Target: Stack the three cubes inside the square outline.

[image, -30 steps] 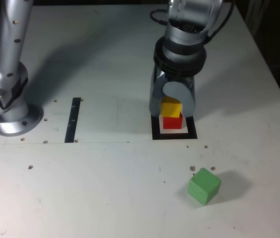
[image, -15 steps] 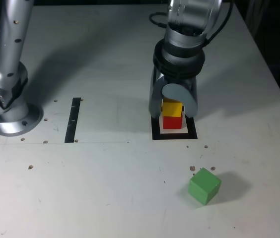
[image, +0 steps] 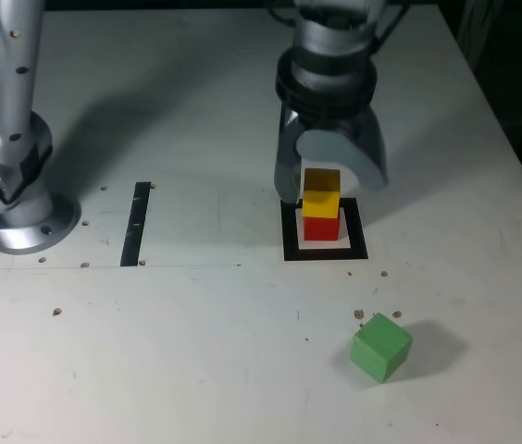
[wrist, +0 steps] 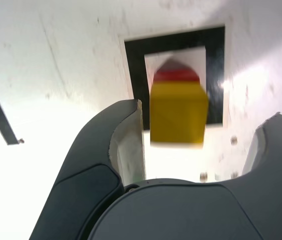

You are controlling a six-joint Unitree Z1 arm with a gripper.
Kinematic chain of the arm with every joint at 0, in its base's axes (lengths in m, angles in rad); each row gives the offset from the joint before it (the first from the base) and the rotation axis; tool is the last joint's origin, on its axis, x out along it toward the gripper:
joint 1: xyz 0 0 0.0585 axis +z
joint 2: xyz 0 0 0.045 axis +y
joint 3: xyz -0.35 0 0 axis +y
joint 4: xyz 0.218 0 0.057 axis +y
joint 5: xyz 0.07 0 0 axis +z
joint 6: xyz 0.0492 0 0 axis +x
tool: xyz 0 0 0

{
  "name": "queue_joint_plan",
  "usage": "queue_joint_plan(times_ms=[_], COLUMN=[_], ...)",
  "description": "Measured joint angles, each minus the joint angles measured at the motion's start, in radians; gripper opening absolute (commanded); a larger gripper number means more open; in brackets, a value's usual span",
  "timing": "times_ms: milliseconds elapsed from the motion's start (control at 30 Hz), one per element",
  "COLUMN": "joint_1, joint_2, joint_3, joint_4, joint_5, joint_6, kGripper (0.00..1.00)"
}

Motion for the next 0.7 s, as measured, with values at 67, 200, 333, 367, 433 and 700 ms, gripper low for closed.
queue_joint_plan(times_ms=[67, 200, 333, 367, 433, 700], joint_1=[-0.034, -0.143, -0.275, -0.311, -0.378, -0.44], joint_2=[-0.021, -0.049, -0.037, -0.021, 0.027, 0.24], joint_3=[-0.024, -0.1, -0.211, -0.247, -0.315, -0.562], joint_4=[0.023, 0.102, 0.184, 0.202, 0.23, 0.321], joint_5=[0.0, 0.018, 0.035, 0.042, 0.052, 0.055], joint_6=[0.0, 0.019, 0.055, 0.066, 0.096, 0.217], kGripper=[0.99, 0.99, 0.99, 0.99, 0.99, 0.96])
